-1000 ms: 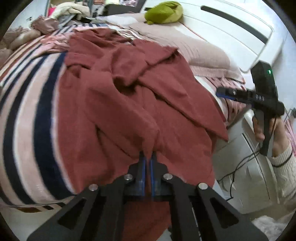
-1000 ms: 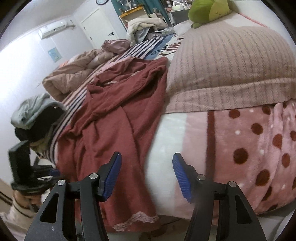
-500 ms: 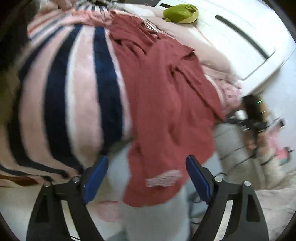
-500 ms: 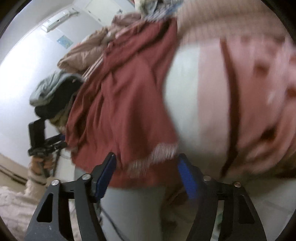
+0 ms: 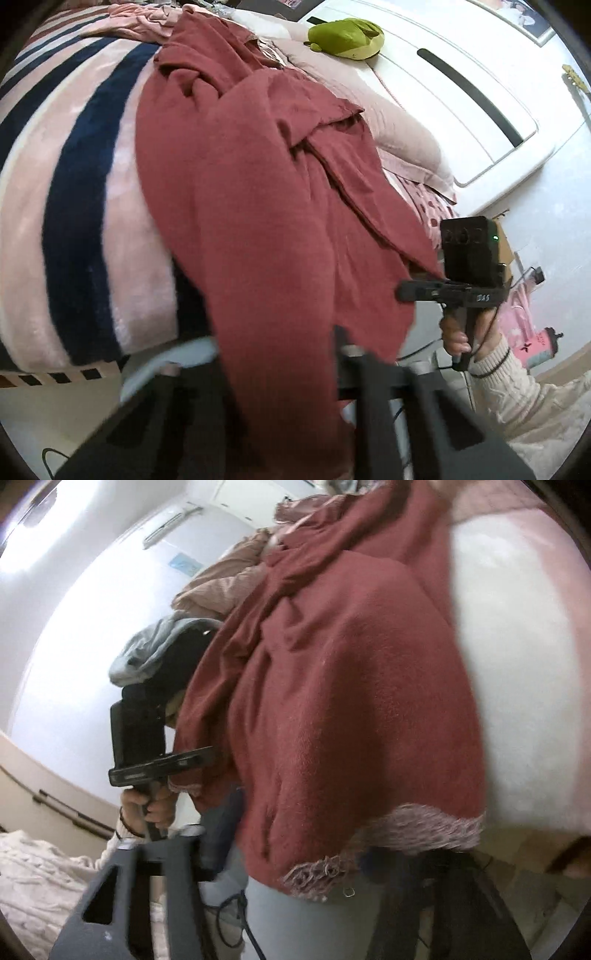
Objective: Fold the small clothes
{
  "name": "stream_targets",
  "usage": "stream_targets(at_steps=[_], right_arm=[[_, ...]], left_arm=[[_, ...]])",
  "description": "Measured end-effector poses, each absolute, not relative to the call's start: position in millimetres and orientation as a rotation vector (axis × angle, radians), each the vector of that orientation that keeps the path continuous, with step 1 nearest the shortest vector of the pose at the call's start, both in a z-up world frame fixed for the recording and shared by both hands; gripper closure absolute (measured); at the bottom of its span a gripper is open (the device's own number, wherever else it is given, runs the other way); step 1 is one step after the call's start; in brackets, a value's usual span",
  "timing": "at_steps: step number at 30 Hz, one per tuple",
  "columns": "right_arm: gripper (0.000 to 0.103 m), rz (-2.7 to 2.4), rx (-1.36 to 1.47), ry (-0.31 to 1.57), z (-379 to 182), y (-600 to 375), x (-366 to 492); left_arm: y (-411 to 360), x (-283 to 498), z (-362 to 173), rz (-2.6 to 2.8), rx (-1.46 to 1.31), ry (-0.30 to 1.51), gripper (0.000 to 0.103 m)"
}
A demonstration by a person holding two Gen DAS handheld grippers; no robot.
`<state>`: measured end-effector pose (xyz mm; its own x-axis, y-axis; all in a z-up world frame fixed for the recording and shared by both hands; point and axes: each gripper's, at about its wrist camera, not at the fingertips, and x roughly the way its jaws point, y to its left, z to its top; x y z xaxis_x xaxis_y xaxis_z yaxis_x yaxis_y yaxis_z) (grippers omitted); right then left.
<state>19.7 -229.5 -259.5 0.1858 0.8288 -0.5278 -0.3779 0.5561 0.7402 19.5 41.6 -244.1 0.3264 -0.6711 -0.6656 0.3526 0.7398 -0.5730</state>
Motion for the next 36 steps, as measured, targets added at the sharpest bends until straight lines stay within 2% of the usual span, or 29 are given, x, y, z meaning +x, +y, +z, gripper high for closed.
stream_targets(at_steps=[1,5,11,23,29,36], right_arm=[[0.097,0.901,0.495,1.069,-259,-227,20],[0.099,0.933,0.529,0.997,-242,-230,10],[0.1,0.984,0.582,0.827,-182,-245,-16],[0.1,1.051,0.445,0.649,-79,-232,-92],[0.1,0.939,0.37,0.695,-75,-225,-48],[0.099,0.708,0.301,0.871,-121,-217,94]], left_arm=[[44,18,-241,-0.685,-0.368,1.021,0.096],[61,-1,-210,-0.655,-0.361,0.934,0.098],[89,-36,-151,-0.623,-0.364,0.808,0.099],[114,-116,-67,-0.571,-0.319,0.616,0.099],[102,-48,-72,-0.549,-0.245,0.647,0.098],[79,118,-130,-0.432,-0.189,0.825,0.097]])
